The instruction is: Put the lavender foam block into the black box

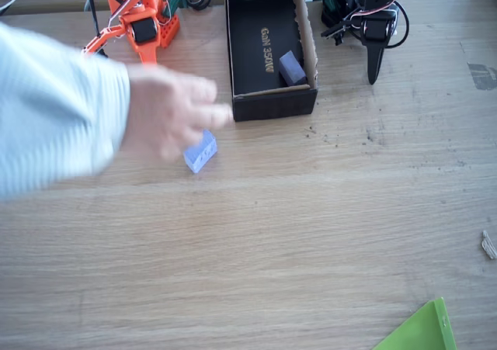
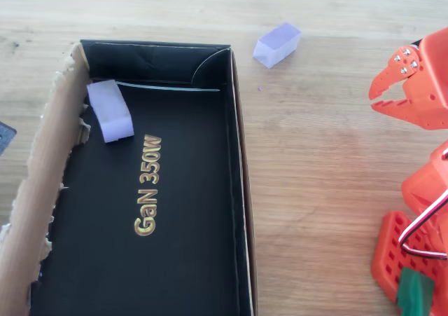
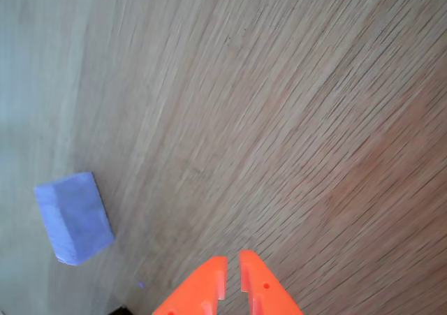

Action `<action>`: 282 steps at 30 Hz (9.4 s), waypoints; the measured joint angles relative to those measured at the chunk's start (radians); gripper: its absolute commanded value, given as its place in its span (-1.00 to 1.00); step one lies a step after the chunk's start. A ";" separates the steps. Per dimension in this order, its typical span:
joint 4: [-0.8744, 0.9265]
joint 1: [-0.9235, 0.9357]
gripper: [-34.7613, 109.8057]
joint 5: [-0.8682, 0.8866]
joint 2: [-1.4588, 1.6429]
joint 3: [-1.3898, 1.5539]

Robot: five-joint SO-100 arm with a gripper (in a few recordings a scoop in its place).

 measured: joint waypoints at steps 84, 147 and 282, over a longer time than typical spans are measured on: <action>0.402 -0.321 -0.52 -0.015 -1.282 -1.485; 0.184 -0.199 -0.09 0.072 -1.427 -1.491; 0.538 -0.339 -0.52 0.026 -1.756 -1.988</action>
